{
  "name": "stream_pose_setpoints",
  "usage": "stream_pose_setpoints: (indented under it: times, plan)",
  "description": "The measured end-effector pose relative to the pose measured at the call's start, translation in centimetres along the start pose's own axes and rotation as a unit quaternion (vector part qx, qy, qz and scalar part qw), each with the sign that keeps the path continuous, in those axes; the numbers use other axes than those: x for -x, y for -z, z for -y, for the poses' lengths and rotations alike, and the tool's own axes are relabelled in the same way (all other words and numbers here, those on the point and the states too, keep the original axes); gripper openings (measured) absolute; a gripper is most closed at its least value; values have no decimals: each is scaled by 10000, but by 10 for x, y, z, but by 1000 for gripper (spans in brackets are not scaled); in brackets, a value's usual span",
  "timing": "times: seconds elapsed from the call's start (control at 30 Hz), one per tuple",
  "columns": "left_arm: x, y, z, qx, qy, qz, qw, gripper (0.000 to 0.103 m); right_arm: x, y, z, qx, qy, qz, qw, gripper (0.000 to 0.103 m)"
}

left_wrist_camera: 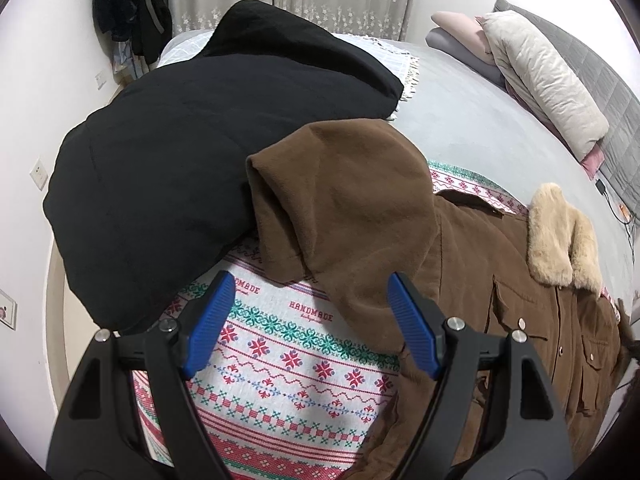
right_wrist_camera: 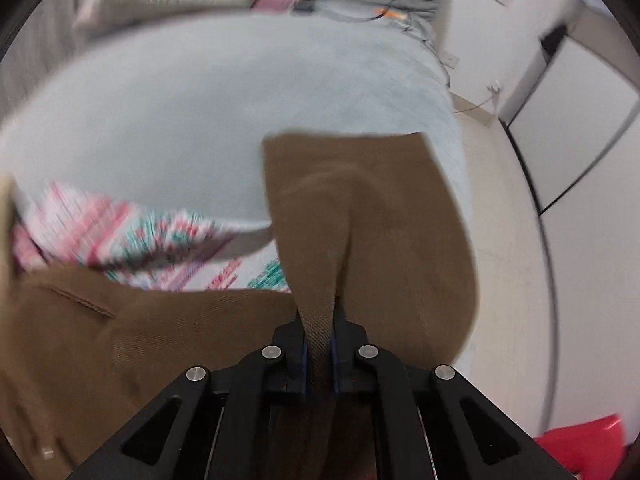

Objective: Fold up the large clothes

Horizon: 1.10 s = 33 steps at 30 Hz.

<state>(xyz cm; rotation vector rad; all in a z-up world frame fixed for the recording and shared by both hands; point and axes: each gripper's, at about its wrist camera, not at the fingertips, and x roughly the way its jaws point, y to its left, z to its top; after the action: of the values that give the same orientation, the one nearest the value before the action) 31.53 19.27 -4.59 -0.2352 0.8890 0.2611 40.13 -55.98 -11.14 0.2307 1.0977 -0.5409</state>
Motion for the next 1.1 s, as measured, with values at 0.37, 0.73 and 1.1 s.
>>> stream_pose_setpoints:
  times: [0.37, 0.73, 1.1]
  plan:
    - [6, 1, -8, 257, 178, 3, 9995, 79, 3, 150, 243, -4691, -2137, 160, 8567, 6]
    - [7, 0, -24, 380, 240, -46, 9990, 79, -9, 150, 229, -4265, -1739, -251, 8873, 12]
    - [3, -18, -75, 1405, 370, 8, 9894, 79, 57, 127, 225, -3463, -255, 149, 9376, 26]
